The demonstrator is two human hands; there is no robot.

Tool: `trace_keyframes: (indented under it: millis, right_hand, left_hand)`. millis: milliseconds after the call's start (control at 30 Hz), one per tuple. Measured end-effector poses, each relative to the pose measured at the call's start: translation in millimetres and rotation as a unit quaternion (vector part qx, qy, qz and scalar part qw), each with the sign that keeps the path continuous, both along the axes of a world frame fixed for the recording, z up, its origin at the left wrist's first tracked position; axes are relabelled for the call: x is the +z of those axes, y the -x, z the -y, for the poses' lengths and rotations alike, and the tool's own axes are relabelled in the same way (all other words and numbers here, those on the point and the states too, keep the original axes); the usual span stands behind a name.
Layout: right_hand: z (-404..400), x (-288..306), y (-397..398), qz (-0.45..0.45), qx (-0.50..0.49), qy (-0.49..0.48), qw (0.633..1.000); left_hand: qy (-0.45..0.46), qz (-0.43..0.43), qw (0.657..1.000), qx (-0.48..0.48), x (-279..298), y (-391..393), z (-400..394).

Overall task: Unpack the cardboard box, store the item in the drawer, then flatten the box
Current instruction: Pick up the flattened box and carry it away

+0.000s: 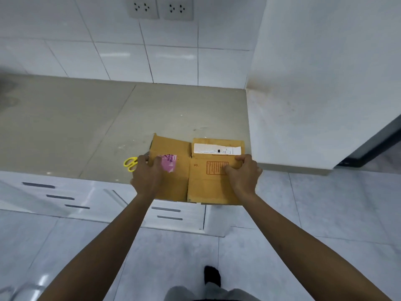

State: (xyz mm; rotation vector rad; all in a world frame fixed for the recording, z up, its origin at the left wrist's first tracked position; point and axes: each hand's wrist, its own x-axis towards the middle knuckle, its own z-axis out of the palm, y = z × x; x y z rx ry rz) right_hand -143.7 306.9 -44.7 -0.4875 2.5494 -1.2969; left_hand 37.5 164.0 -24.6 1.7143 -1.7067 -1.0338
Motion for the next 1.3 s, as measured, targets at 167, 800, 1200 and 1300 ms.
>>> trace_keyframes:
  millis: [167,800,1200,1300]
  right_hand:
    - [-49.2,-1.8,-5.8,0.006,-0.010,0.008,1.000]
    - [-290.6,-19.1,80.6,0.000,-0.100,-0.020,0.995]
    - [-387.2,-46.5,251.4,-0.007,-0.099,-0.103,0.990]
    - [-387.6,-58.0,278.3,0.038,-0.084,-0.093,0.991]
  left_hand:
    - [-0.019,0.019,1.000,-0.014,-2.4,-1.9,-50.2]
    - [0.055,0.022,0.974,-0.219,-26.7,100.6,-266.5]
    - [0.092,0.093,0.945,-0.301,-77.4,273.1,-367.2]
    - [0.071,0.108,0.946,-0.298,-91.9,305.6,-367.5]
